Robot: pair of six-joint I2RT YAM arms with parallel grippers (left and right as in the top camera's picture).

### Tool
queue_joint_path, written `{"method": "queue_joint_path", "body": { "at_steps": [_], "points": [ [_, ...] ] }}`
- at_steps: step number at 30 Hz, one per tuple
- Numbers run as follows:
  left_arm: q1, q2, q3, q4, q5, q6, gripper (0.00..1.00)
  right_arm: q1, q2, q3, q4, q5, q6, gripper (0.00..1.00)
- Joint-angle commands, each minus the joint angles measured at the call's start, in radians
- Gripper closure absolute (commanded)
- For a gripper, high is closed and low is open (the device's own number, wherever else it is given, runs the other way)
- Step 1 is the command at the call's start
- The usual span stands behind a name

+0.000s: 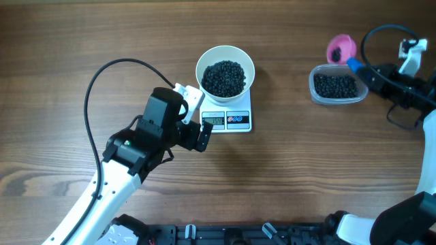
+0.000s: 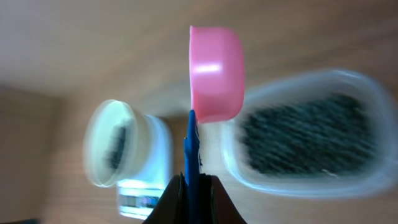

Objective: Scoop item into bowl and weigh 150g on scale

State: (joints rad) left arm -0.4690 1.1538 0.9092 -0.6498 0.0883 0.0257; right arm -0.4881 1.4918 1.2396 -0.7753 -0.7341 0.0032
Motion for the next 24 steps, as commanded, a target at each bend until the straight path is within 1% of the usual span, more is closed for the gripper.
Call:
{"method": "queue_joint_path", "body": {
  "at_steps": [1,4,6,12,15,21,24],
  "points": [
    [0.0,-0.009,0.001,0.003,0.012,0.019,0.0,-0.003,-0.02,0.004,-0.033,0.339,-0.12,0.96],
    [0.0,-0.009,0.001,0.003,0.012,0.019,0.0,0.0,-0.02,0.004,-0.055,0.417,-0.215,0.96],
    [0.0,-0.009,0.001,0.003,0.012,0.019,0.0,0.012,-0.02,0.004,-0.055,0.453,-0.241,0.96],
    [0.0,-0.009,0.001,0.003,0.012,0.019,0.0,0.123,-0.02,0.004,-0.056,0.594,-0.334,0.96],
    [0.0,-0.009,0.001,0.003,0.012,0.019,0.0,0.183,-0.02,0.004,-0.05,0.69,-0.344,0.96],
    [0.0,-0.009,0.001,0.003,0.012,0.019,0.0,0.259,-0.02,0.004,-0.049,0.74,-0.394,0.96],
    [0.0,-0.009,0.001,0.003,0.012,0.019,0.0,0.306,-0.02,0.004,-0.045,0.864,-0.397,0.96]
  ]
}}
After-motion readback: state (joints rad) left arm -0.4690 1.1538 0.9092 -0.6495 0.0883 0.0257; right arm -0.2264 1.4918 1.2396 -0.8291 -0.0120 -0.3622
